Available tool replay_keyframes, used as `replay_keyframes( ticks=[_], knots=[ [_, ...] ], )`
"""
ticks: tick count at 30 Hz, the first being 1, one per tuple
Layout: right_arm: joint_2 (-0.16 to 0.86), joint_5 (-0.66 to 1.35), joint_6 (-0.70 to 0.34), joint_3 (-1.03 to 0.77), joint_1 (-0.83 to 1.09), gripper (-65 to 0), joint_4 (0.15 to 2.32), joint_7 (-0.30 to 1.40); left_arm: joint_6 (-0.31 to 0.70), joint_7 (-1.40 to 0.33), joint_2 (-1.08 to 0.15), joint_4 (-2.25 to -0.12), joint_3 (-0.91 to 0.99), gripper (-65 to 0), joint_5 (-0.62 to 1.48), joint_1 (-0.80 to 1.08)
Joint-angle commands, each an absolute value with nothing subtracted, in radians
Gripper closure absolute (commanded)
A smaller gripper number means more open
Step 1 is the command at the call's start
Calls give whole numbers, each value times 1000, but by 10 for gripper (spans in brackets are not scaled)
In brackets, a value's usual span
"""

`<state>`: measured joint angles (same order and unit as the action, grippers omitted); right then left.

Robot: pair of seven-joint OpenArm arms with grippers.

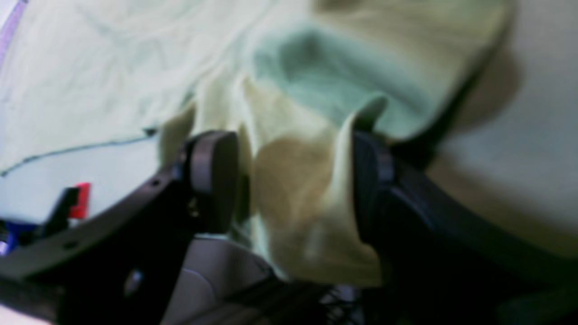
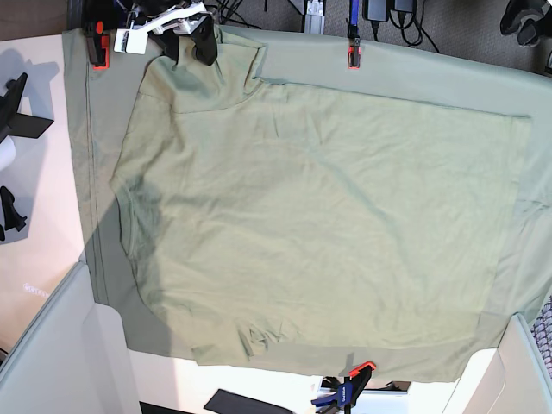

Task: Fold the T-shirt properly
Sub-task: 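Grasp the shirt's shoulder edges with the right and left grippers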

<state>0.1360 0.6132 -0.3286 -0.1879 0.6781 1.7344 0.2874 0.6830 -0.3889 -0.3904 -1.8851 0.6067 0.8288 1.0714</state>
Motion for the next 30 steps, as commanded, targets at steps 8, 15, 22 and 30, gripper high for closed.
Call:
replay_keyframes(
  ticks=[8,15,22,30],
  knots=[
    [97,515,-337,-182,687,-117,1737,274,640,-405,-439,-1897,674,-306,863,1023],
    [97,415,-337,-184,688,0,1737,258,547,-405,-496,-1895,673,-306,808,882],
    [97,410,-337,-184,687,0,1737,258,527,-419,-535,-1765,615,-306,796,719],
    [96,400,-337,-184,698,0,1737,258,527,-421,-532,-1500,467,-306,789,505]
  ],
)
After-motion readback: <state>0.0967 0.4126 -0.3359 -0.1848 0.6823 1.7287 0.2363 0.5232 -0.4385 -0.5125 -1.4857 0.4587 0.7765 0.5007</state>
